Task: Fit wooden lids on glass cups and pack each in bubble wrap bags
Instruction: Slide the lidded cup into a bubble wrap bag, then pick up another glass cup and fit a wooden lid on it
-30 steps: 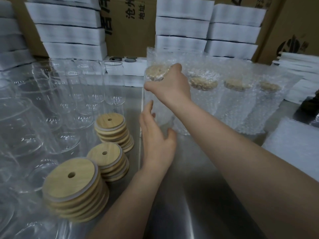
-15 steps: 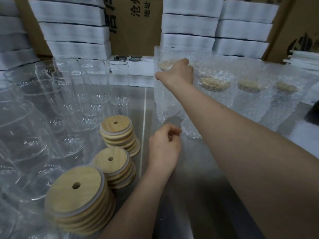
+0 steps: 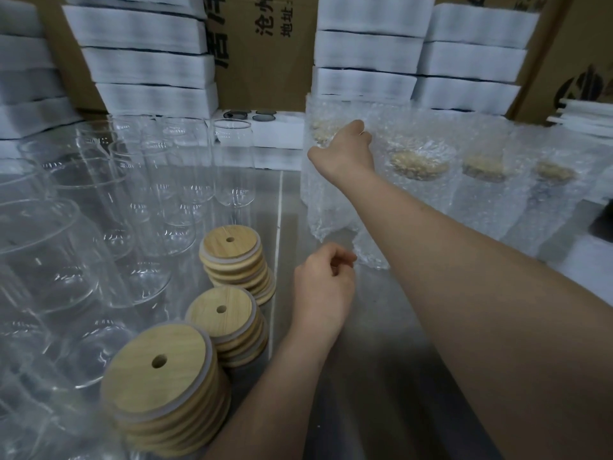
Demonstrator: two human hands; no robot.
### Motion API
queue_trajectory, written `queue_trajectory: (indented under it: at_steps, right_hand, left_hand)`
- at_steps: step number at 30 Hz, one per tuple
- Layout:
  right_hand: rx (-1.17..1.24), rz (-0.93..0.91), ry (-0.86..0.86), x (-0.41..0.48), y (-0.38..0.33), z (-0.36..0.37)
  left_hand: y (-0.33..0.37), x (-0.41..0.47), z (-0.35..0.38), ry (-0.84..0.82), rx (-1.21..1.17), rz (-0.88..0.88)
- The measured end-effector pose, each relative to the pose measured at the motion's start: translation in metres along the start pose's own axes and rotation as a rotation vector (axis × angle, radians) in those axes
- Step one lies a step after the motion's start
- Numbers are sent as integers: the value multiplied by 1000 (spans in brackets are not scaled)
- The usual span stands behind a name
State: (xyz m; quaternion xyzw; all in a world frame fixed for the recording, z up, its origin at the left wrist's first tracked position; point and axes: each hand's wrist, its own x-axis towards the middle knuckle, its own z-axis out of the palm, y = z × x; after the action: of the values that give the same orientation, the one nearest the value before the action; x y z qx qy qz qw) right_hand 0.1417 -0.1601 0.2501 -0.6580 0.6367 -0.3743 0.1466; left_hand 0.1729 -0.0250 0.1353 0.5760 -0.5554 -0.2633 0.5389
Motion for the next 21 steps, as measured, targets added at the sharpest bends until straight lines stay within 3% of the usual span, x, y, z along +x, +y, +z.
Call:
queue_trajectory:
  at_steps: [8,11,14,16,18,21]
  right_hand:
    - [-140,-18,-55,0,2,0]
    - [-310,-21,-64,-2,-2,-3]
    - [-548,-76,41,-7,-16,-6]
    - [-618,-212,183,-12,-27,-3]
    - [-627,-485,290,-20,-40,3]
    - [-496,-745,164,-27,-65,17]
  left_hand:
    - [-1,1,0,-2,6,-1]
    - [0,1,-1,-11,13,-16]
    - [1,0,-2,-20,26,-18]
    - [3,0,-3,-27,29,-22]
    - [4,-2,-4,-48,26,-27]
    - [6,-3,-7,-46,32,-33]
